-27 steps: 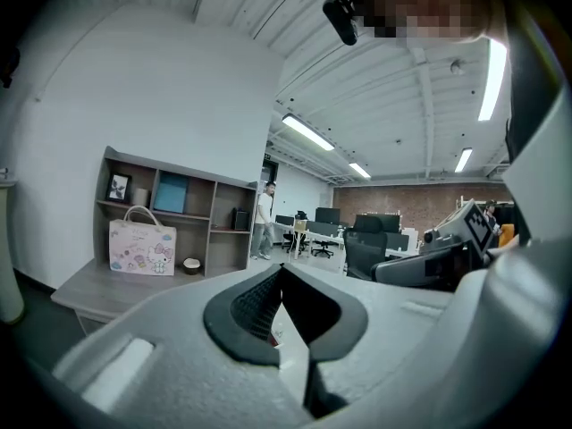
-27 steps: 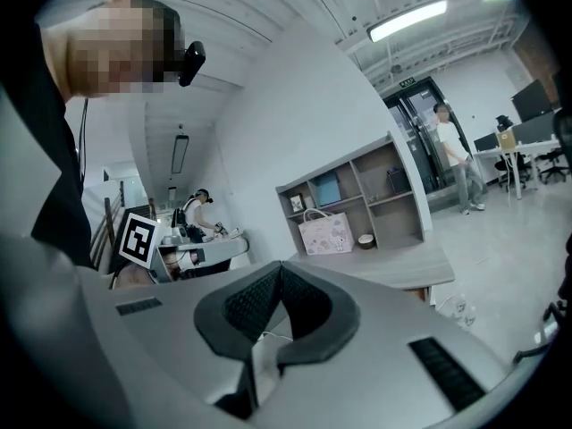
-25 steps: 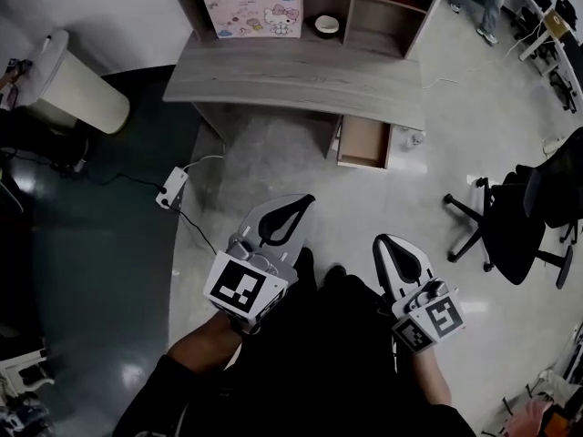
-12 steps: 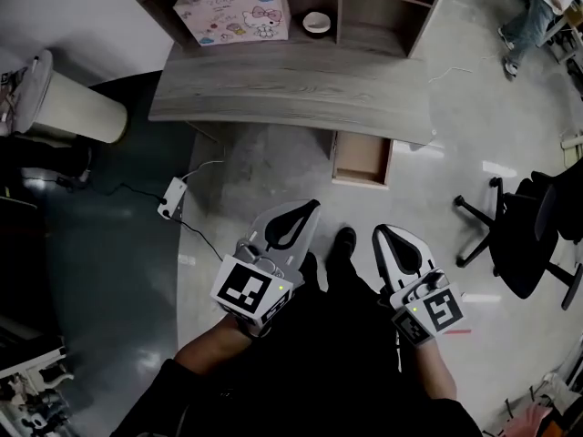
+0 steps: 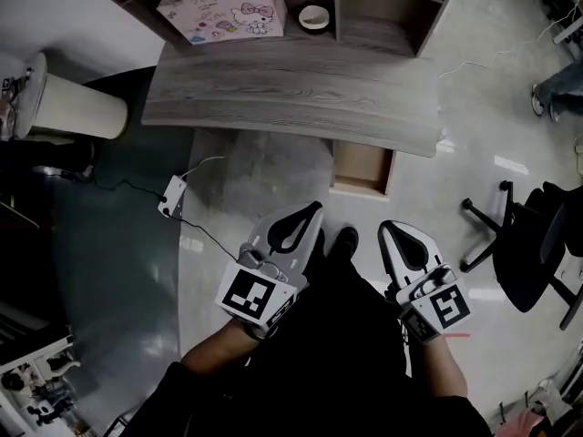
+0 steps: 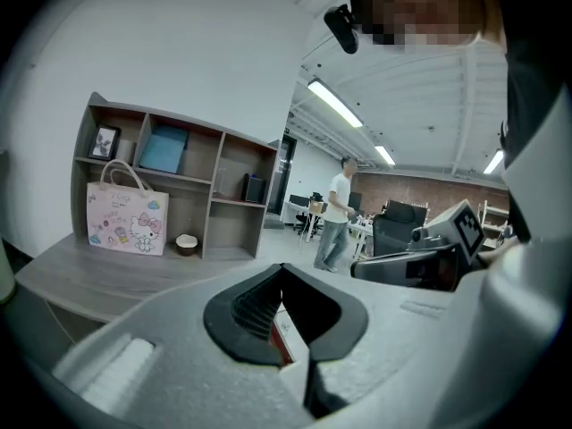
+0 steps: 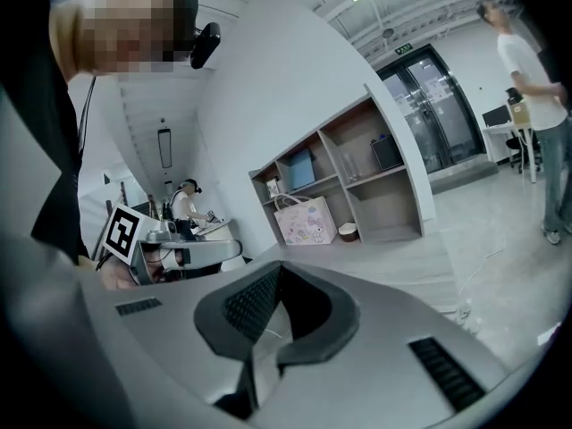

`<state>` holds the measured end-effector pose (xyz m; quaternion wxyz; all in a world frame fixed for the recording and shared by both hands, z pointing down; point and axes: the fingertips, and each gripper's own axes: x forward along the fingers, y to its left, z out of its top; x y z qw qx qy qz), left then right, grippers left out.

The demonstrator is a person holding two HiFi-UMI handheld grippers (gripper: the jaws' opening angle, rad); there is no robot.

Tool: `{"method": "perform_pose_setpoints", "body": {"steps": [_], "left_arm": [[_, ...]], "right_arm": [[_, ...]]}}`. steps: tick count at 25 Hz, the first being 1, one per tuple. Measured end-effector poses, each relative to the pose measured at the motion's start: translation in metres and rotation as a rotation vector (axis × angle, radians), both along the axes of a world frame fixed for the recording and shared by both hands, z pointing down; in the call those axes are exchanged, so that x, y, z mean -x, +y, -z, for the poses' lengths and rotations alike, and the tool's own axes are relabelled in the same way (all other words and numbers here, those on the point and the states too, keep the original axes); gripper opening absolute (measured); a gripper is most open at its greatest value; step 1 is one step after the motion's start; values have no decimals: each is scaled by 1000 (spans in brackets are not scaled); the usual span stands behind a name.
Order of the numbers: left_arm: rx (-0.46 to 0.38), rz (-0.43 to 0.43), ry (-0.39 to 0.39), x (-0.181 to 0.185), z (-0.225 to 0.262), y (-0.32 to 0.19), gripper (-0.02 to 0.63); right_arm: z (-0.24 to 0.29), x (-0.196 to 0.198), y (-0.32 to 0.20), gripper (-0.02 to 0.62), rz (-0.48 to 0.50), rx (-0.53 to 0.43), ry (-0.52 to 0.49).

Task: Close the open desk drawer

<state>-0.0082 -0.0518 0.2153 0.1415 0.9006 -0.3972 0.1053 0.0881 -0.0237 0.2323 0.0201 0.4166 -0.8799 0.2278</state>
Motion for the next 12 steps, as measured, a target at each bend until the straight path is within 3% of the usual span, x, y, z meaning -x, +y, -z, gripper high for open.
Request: {"method": "perform_pose_setpoints", "body": {"steps": [6, 12], "left_arm": [[39, -18, -15, -2, -35, -5, 8], [88, -13, 23, 1, -80, -25, 8]], "right_arm": [[-26, 14, -9, 12, 14, 30, -14], [-74, 24, -25, 12, 17, 85, 6]]}}
